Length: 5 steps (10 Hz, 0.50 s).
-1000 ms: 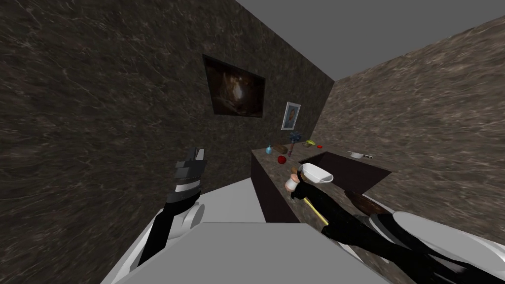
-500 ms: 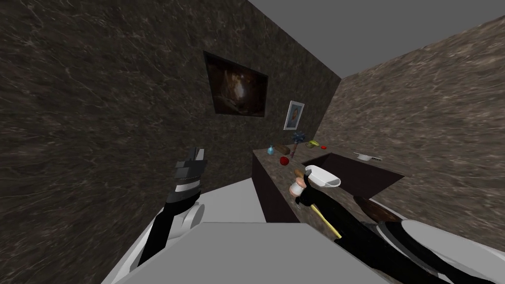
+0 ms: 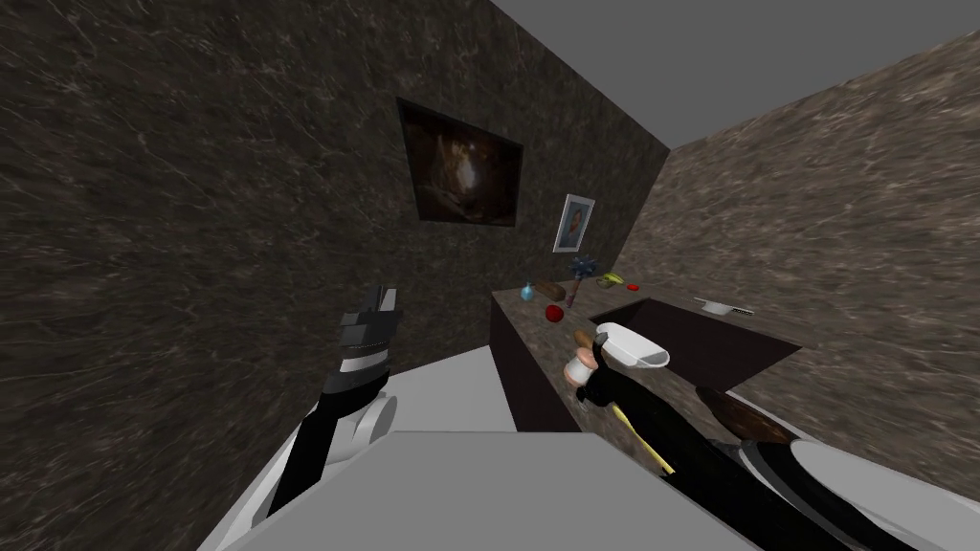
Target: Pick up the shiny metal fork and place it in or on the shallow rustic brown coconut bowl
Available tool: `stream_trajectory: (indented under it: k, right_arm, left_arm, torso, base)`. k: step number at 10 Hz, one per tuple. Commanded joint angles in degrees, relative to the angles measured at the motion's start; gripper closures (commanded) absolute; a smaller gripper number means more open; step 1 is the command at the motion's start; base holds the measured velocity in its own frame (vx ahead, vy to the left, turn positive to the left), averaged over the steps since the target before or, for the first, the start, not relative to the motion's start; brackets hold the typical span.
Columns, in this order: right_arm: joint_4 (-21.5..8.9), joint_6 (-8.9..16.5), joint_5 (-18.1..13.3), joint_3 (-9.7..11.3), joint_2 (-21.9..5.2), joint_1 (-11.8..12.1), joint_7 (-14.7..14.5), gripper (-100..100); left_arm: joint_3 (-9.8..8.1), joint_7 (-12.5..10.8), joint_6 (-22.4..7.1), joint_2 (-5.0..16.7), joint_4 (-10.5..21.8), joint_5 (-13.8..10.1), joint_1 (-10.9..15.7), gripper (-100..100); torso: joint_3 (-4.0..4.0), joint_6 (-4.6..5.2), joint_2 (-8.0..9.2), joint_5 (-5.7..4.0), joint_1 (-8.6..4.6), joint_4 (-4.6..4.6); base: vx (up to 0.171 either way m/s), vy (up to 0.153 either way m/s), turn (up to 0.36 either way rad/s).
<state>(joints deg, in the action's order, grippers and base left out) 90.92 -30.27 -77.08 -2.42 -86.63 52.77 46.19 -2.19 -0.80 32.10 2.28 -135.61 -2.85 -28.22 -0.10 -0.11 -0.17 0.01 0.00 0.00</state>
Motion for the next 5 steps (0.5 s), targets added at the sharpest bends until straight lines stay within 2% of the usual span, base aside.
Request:
stream_trajectory:
  k: [1,3,4,5]
  right_arm:
    - [0.0,0.0,0.0,0.0,0.0,0.0,0.0,100]
    - [0.0,0.0,0.0,0.0,0.0,0.0,0.0,100]
    - [0.0,0.0,0.0,0.0,0.0,0.0,0.0,0]
    - [0.6,-1.5,0.3,-1.2,-1.9,-0.4,1.2,100]
  left_arm:
    - [0.0,0.0,0.0,0.0,0.0,0.0,0.0,0]
    - [0.0,0.0,0.0,0.0,0.0,0.0,0.0,0]
    - [0.0,0.0,0.0,0.0,0.0,0.0,0.0,0]
    - [0.0,0.0,0.0,0.0,0.0,0.0,0.0,0]
  torso:
    - [0.0,0.0,0.0,0.0,0.0,0.0]
    - [-0.01,0.01,-0.01,0.0,-0.03,0.0]
    - [-0.01,0.01,-0.02,-0.01,-0.03,0.0]
    - [-0.01,0.01,-0.02,-0.01,-0.03,0.0]
  base:
    - [0.0,0.0,0.0]
    - [0.0,0.0,0.0]
    - [0.0,0.0,0.0]
    - [-0.024,-0.003,-0.142]
